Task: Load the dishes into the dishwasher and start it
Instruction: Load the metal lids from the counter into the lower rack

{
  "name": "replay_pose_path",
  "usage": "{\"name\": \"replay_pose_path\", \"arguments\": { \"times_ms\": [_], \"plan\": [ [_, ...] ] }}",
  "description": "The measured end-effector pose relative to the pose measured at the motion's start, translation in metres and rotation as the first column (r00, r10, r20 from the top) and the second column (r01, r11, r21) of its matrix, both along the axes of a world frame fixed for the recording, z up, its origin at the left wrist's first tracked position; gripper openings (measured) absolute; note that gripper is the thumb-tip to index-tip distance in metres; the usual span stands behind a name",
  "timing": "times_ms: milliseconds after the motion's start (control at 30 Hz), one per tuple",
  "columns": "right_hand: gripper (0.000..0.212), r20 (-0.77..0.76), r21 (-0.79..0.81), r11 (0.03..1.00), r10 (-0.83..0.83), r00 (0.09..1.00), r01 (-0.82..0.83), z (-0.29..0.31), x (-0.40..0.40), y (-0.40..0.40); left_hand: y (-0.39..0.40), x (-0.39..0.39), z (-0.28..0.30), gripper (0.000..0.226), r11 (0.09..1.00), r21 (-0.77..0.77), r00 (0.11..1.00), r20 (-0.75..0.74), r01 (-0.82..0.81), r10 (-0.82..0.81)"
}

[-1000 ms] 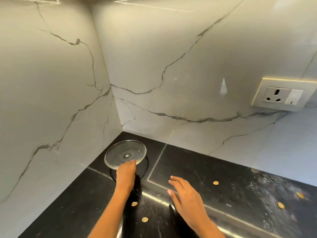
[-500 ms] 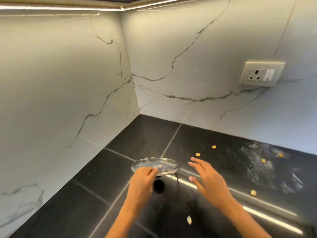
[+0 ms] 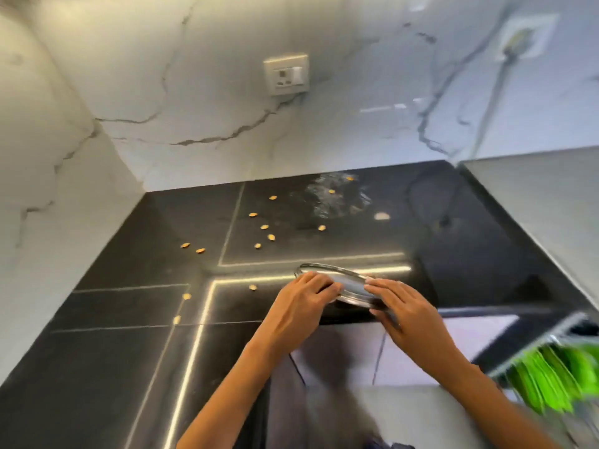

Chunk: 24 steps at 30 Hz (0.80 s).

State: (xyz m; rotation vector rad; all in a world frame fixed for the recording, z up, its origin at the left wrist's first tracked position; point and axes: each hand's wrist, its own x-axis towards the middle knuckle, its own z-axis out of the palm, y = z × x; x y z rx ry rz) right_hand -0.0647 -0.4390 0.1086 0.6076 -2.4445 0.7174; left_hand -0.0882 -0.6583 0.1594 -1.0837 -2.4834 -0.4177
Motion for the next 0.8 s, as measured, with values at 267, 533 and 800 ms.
{"name": "replay_pose_path", "arguments": {
  "times_ms": [267,533,800],
  "plan": [
    [0.018,0.099,0.031,0.837,-0.547,0.832,0.546,-0.01,0.129,0.145,0.188,0.035,-0.028,0.028,0.94,0.036,0.939,0.06,0.338,-0.34],
    [0.006,0.351,0.078,0.546,-0.798,0.489,0.834,-0.055,0.265,0.305,0.369,0.115,-0.099,0.04,0.913,0.019,0.866,0.31,0.407,-0.392],
    [0.016,0.503,0.197,0.381,-0.83,0.24,0.903,-0.114,0.336,0.431,0.476,0.158,-0.212,0.041,0.88,-0.178,0.817,0.487,0.44,-0.309]
  ]
}}
